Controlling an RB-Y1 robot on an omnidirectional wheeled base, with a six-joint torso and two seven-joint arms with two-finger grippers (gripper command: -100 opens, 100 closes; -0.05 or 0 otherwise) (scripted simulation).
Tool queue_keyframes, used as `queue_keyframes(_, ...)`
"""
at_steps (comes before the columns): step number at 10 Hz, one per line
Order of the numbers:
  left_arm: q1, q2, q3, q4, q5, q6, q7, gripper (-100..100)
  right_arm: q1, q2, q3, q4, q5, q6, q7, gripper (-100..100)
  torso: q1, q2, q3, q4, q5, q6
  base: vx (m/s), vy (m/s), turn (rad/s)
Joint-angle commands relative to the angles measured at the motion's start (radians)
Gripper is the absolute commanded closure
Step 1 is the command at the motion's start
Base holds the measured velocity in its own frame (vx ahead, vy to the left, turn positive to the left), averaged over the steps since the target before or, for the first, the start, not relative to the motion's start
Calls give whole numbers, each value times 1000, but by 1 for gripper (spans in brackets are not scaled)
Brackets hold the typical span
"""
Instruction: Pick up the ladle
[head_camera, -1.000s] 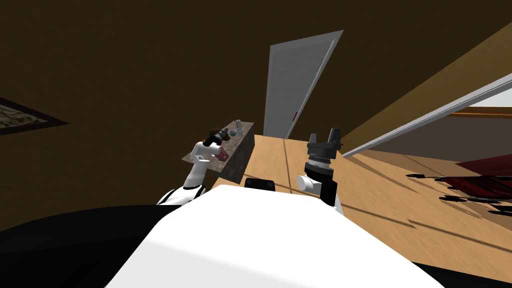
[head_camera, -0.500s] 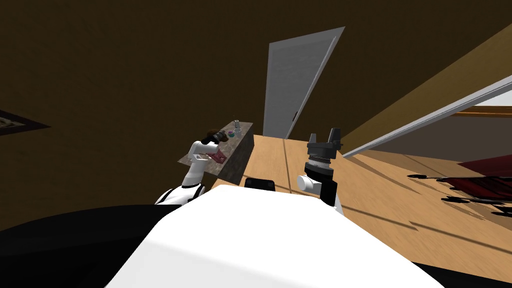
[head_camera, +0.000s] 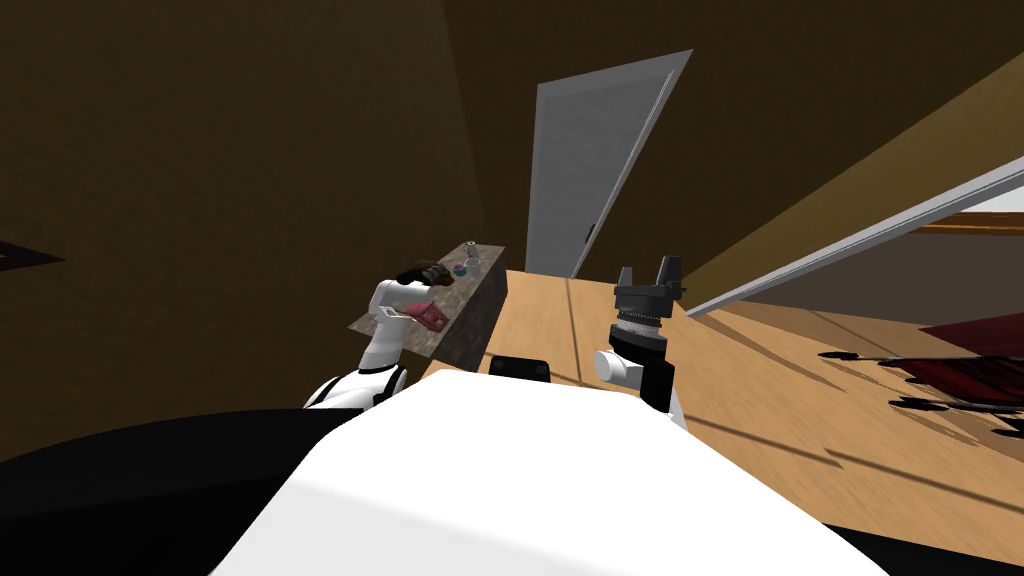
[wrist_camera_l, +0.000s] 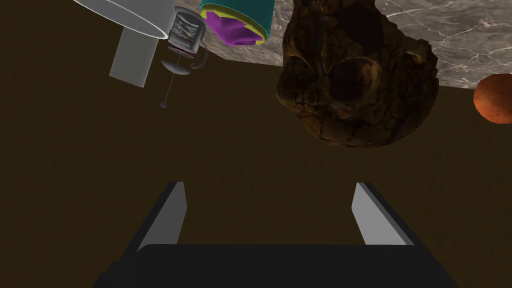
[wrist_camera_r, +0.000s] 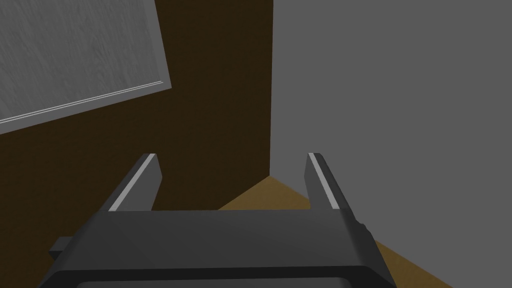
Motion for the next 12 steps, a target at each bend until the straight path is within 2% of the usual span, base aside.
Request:
queue_keyframes(1, 2, 15, 35, 19, 11, 50, -26, -100, 0, 0, 0, 0, 0, 0, 0, 0, 0, 0, 0, 0, 0, 0, 74, -12, 0)
queue_keyframes(3, 2, 15, 35, 19, 11, 90, -26, -100, 0, 0, 0, 0, 0, 0, 0, 0, 0, -2, -1, 0, 0, 0, 54, -14, 5)
queue_keyframes(4, 3, 28, 69, 44, 22, 129, -49, -100, 0, 0, 0, 0, 0, 0, 0, 0, 0, 0, 0, 0, 0, 0, 58, -11, 4)
queue_keyframes(6, 3, 28, 69, 44, 22, 161, -49, -100, 0, 0, 0, 0, 0, 0, 0, 0, 1, -1, -1, 0, 0, 0, 51, 1, 6)
queue_keyframes(7, 6, 40, 103, 69, 31, 198, -71, -100, 0, 0, 0, 0, 0, 0, 0, 0, 1, 0, 0, 0, 0, 0, 69, 3, 10)
queue_keyframes(8, 6, 40, 103, 69, 31, 230, -71, -100, 0, 0, 0, 0, 0, 0, 0, 0, 2, -1, 0, 0, 0, 0, 66, -1, 15)
queue_keyframes(9, 11, 51, 137, 93, 41, 267, -90, -100, 0, 0, 0, 0, 0, 0, 0, 0, 1, -1, -1, 0, 0, 0, 81, 7, 19)
queue_keyframes(10, 11, 51, 137, 93, 41, 296, -90, -100, 0, 0, 0, 0, 0, 0, 0, 0, 2, -2, -1, 0, 0, 0, 78, 11, 14)
queue_keyframes(11, 18, 60, 170, 118, 50, 320, -108, -100, 0, 0, 0, 0, 0, 0, 0, 0, 2, -2, -1, -1, 1, 0, 77, 8, 25)
queue_keyframes(12, 18, 60, 170, 118, 50, 343, -108, -100, 0, 0, 0, 0, 0, 0, 0, 0, 2, -2, -1, 0, 1, 0, 64, 9, 17)
